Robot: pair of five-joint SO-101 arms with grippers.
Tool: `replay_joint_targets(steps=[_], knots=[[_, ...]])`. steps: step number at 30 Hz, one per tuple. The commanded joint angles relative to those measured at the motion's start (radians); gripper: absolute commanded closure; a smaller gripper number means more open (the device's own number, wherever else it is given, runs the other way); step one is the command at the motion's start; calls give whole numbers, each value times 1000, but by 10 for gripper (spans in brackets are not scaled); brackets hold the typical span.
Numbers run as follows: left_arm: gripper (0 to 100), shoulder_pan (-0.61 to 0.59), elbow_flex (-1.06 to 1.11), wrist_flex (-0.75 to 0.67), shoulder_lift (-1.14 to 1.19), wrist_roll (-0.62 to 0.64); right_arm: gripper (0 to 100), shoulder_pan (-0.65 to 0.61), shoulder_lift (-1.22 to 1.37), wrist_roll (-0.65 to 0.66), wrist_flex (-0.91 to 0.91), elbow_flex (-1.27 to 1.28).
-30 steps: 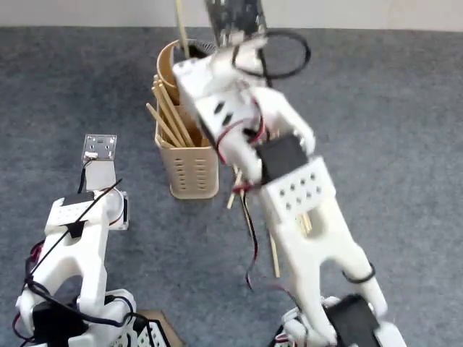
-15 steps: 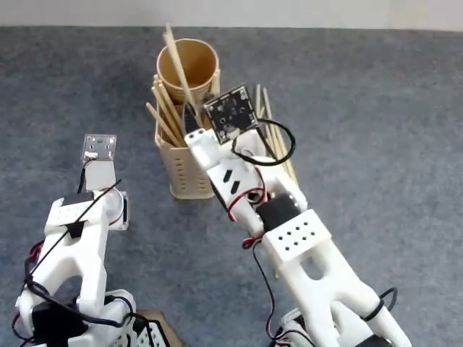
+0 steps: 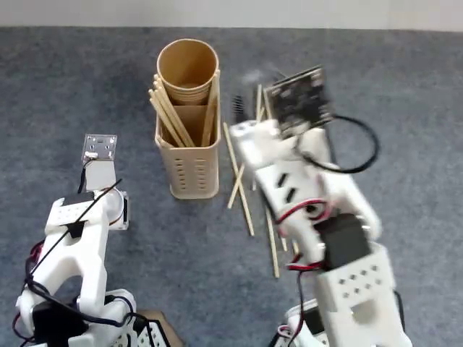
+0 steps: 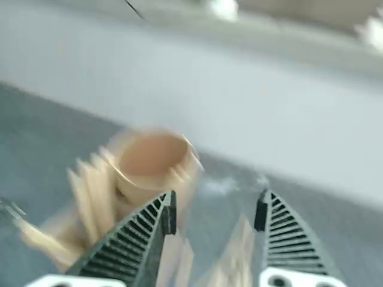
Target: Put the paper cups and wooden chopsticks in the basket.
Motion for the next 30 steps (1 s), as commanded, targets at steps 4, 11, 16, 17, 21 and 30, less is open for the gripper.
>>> replay_joint_targets(steps=[4, 11, 16, 17, 21, 30], knots=[[846, 25, -2, -18, 2, -12, 794, 266, 223, 152, 216, 94], [846, 25, -2, -15, 2, -12, 794, 274, 545, 356, 13, 289], [846, 25, -2, -15, 2, -12, 794, 274, 690, 391, -130, 332], [846, 25, -2, -15, 2, -12, 794, 274, 716, 390, -137, 332], [846, 25, -2, -15, 2, -12, 807, 282, 805, 390, -143, 331], [846, 25, -2, -15, 2, -12, 982, 312, 826, 388, -145, 328]])
